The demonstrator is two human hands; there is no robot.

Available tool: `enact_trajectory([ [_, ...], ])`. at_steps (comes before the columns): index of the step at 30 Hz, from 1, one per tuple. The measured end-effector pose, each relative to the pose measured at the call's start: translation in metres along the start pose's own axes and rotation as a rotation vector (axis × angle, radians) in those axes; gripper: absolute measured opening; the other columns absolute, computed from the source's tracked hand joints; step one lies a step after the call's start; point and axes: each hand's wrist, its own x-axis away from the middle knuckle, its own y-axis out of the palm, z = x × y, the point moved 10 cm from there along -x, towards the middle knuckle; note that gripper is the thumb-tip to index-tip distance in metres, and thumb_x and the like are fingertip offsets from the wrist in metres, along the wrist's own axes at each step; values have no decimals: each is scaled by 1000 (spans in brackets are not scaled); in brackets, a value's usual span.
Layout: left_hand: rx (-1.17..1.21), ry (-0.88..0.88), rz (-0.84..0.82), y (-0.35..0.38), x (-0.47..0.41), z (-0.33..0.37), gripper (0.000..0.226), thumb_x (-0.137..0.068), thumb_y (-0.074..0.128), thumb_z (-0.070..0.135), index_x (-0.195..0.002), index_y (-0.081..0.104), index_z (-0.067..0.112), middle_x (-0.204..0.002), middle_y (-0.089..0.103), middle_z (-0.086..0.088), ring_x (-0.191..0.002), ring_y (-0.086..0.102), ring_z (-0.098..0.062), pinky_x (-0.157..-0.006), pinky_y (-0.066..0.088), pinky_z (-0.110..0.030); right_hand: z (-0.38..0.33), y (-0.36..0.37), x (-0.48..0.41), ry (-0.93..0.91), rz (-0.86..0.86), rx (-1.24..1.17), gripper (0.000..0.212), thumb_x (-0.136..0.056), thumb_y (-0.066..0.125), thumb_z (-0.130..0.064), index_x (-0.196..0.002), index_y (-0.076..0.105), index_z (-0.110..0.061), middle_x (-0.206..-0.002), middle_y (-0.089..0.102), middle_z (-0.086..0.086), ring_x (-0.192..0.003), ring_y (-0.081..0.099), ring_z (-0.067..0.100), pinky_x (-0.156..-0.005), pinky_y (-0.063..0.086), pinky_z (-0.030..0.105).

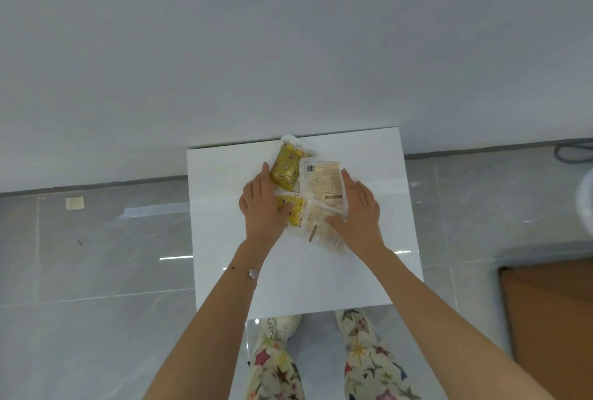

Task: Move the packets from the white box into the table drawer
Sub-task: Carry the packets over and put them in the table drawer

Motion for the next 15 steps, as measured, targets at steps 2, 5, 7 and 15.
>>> enact_trajectory([
  [2,63,-95,-27,2,-3,-6,96,-78,74,27,-152,14,12,-142,37,-9,-131,31,-30,-108,27,-45,-2,4,0,0,-10,-82,89,-80,69,-13,-152,17,-22,-144,41,4,-135,30,26,-111,24,42],
  [5,126,-141,-67,9,0,-11,78,-76,73,26,-143,33,15,-130,44,-9,-122,40,-30,-102,34,-43,-4,11,2,27,-29,-209,91,-76,67,-2,-151,19,-19,-125,46,3,-117,41,24,-104,33,36],
  [7,207,-132,-59,11,4,-15,59,-74,74,22,-126,47,14,-116,48,-6,-111,48,-28,-95,43,-43,-2,15,2,74,-46,-235,90,-75,70,-2,-150,22,-16,-110,44,0,-106,45,22,-98,40,36],
  [15,549,-126,-69,4,38,-22,27,-86,68,22,-96,43,19,-87,61,6,-72,60,-17,-56,45,-27,-1,27,20,206,-141,-321,18,-79,69,-12,-88,54,-7,-87,52,3,-79,52,18,-67,46,25],
])
